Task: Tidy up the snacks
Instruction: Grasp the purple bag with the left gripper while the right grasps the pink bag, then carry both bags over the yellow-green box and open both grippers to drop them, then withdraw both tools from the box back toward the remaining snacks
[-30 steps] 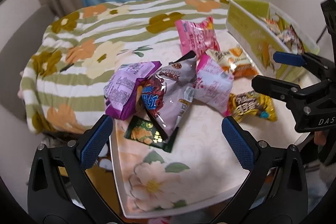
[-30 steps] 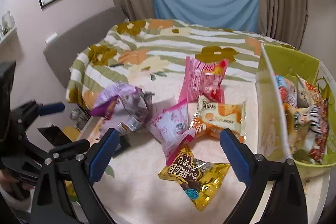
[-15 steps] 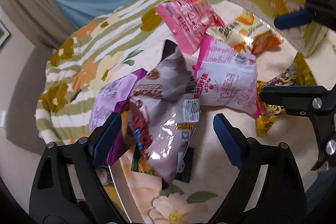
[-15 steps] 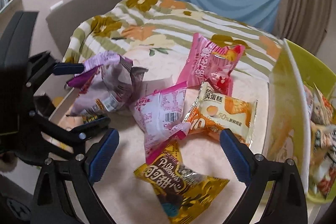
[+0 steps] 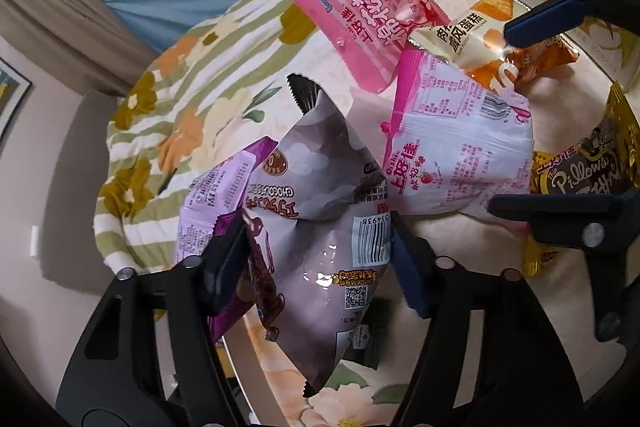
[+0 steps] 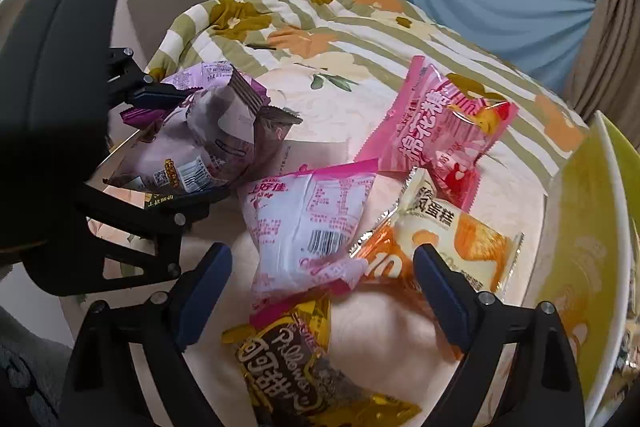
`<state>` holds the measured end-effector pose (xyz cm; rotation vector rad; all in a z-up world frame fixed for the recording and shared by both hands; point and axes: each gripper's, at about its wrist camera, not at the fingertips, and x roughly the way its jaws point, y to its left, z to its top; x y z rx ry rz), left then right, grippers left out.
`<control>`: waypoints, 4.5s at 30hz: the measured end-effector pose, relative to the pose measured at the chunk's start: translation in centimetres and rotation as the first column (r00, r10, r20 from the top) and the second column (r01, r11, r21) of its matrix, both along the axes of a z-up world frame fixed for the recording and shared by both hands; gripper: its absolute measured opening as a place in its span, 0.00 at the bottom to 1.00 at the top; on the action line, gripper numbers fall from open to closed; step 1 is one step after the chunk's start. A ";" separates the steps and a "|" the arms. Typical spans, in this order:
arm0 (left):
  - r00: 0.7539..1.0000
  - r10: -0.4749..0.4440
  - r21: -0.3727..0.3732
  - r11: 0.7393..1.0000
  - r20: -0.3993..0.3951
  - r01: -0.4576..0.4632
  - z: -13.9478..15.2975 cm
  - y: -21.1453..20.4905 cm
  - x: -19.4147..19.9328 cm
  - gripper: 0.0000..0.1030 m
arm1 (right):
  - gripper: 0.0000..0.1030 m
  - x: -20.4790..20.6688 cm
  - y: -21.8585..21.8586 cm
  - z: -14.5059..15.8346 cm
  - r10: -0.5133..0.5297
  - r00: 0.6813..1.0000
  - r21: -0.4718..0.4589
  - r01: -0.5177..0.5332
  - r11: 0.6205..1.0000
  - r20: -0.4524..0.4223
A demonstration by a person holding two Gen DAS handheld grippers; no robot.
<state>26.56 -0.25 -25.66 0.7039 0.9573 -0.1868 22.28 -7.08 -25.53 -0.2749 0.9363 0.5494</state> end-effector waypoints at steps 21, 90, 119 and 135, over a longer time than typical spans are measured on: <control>0.999 0.024 -0.056 0.998 -0.040 -0.027 1.4 0.7 -2.9 0.50 | 0.60 1.1 1.8 -2.7 0.099 0.994 -0.020 -0.100 0.995 -0.048; 0.996 -0.088 -0.594 0.802 -0.004 0.068 15.5 -31.7 3.7 0.93 | 0.43 -6.4 -35.7 15.1 -0.608 0.793 0.241 0.582 0.777 0.047; 0.982 0.181 -0.586 0.790 -0.059 -0.181 14.0 -20.3 0.0 0.99 | 0.46 -3.2 -33.0 10.4 -0.476 0.877 0.216 0.479 0.851 -0.066; 0.979 0.194 -0.572 0.797 -0.065 -0.196 13.3 -18.4 -2.6 0.99 | 0.99 -5.6 -32.0 10.3 -0.503 0.864 0.224 0.492 0.841 -0.011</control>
